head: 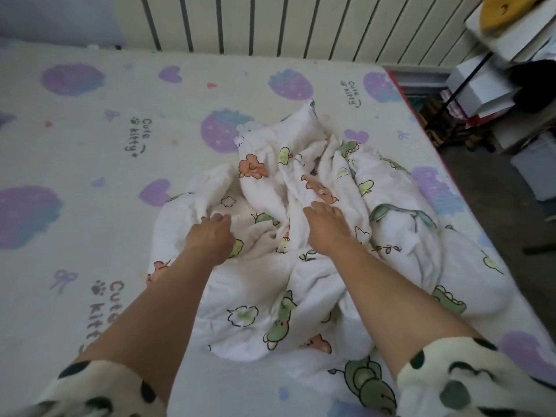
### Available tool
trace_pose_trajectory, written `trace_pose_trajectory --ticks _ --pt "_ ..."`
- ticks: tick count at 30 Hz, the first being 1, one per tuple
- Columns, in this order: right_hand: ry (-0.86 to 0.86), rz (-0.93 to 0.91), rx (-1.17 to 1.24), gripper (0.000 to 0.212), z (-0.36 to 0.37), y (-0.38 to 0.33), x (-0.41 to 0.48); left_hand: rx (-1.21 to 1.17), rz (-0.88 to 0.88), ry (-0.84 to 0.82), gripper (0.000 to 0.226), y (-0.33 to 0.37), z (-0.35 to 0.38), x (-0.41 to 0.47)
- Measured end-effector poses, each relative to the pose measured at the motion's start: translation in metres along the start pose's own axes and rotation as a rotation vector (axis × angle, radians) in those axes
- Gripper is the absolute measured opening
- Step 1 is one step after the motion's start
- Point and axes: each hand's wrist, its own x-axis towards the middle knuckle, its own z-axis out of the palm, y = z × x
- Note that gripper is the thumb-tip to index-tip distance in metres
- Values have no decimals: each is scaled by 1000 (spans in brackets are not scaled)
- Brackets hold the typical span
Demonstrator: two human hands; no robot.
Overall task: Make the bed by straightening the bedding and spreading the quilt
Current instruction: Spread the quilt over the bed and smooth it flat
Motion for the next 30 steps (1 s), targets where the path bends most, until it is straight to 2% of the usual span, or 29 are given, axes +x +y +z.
trace_pose_trajectory --ticks 4,7,9,13,14,16,19,22,25,30 --pt "24 -79 31 50 23 -13 32 7 46 15 35 14 17 31" --pt "4 -62 61 44 44 -22 61 18 71 14 41 20 37 56" --pt "-9 -14 56 44 58 -28 78 10 70 -8 49 23 51 71" --pt "-53 162 75 66 90 -30 109 -54 -4 -130 81 17 81 99" --pt "-76 212 63 65 97 -28 115 -38 -31 -169 91 13 88 103" --pt "-87 285 22 49 108 -24 122 -4 -60 -224 99 8 104 105" --pt "-19 312 72 31 114 -19 124 -26 -61 -277 91 5 121 99" --pt "108 387 244 23 106 -12 119 21 -64 -275 57 2 116 92" --pt "252 508 461 24 88 3 109 -13 -137 -145 36 -4 97 84" --pt "407 575 622 27 42 14 86 -43 -180 124 28 -13 58 61"
